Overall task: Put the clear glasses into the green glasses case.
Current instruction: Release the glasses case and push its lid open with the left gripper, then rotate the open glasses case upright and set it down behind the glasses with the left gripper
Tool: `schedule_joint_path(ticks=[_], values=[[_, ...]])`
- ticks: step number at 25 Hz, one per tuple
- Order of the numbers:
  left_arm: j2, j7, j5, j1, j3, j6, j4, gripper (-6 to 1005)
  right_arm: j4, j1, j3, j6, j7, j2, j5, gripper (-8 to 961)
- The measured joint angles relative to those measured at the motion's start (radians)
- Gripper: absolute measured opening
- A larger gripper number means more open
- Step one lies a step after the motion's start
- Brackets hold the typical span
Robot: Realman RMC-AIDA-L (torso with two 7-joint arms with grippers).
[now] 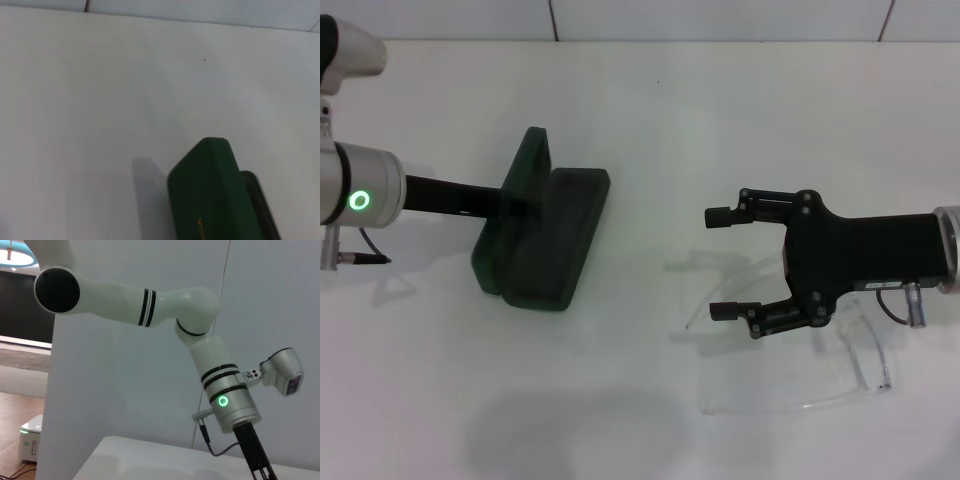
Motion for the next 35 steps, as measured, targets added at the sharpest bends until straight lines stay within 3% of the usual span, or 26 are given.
schedule_joint_path(ticks=[5, 16, 27, 35], values=[[0.003, 0.002, 0.004, -0.008, 0.003, 0.021, 0.014, 421, 0.0, -0.002, 0.0, 0.001, -0.002, 0.0, 0.0, 858], [0.016, 0.039, 0.027, -0.059, 0.005, 0.075, 0.051, 213, -0.008, -0.033, 0.0, -0.019, -0.059, 0.0, -0.003, 858], [0.01, 0.146, 0.098, -0.189, 0.018, 0.099, 0.041, 208, -0.009, -0.056, -0.008, -0.02, -0.141, 0.027, -0.053, 857], [0.003, 0.308, 0.114, -0.303, 0.201, 0.081, 0.035, 208, -0.009, -0.082, -0.009, -0.021, -0.192, 0.049, -0.103, 857]])
